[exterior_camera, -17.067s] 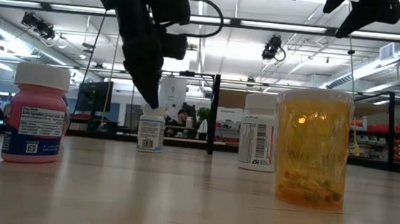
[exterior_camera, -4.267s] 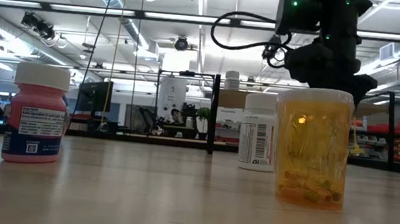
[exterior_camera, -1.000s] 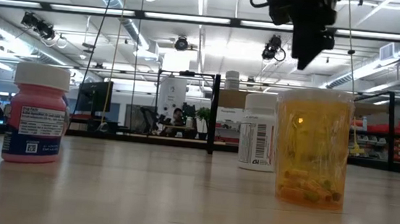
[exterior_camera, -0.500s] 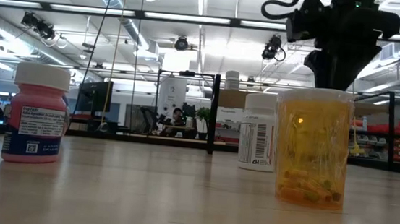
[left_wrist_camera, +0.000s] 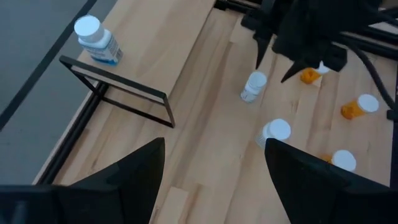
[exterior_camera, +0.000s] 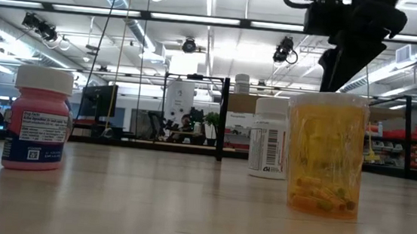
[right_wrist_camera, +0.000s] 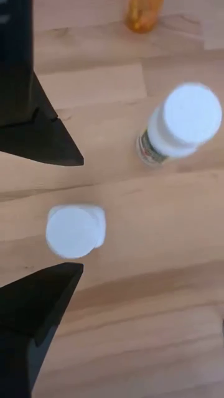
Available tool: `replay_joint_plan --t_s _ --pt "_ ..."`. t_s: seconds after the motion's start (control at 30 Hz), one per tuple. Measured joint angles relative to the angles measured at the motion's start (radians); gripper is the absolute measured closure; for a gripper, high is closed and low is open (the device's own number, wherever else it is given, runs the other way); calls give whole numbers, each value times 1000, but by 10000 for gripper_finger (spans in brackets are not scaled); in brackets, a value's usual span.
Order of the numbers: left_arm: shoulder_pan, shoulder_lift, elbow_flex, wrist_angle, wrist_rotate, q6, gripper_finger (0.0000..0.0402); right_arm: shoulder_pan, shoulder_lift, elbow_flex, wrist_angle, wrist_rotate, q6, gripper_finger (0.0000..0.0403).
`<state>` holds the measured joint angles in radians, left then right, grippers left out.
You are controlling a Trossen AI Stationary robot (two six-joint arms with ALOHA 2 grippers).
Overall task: Pick and place medicine bottles onto shelf by color
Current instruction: Put the white blue medicine bottle on the shelf
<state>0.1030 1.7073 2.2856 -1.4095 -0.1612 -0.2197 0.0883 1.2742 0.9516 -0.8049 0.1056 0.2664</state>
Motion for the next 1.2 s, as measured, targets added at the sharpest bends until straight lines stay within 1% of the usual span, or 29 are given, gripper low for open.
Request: replay_joint_plan --t_s 0.13,0.27,0.77,1.2 --pt "-7 0 0 -3 0 -6 120 -23 -68 -45 51 -6 15 127" --pt "-7 0 0 -1 0 -9 120 -29 -80 -77 72 -9 -25 127" --pt "-7 1 0 33 -2 -32 120 -51 5 -125 128 -36 -58 127" --pt "-13 1 0 28 -3 -32 120 -60 95 -128 157 -63 -68 127"
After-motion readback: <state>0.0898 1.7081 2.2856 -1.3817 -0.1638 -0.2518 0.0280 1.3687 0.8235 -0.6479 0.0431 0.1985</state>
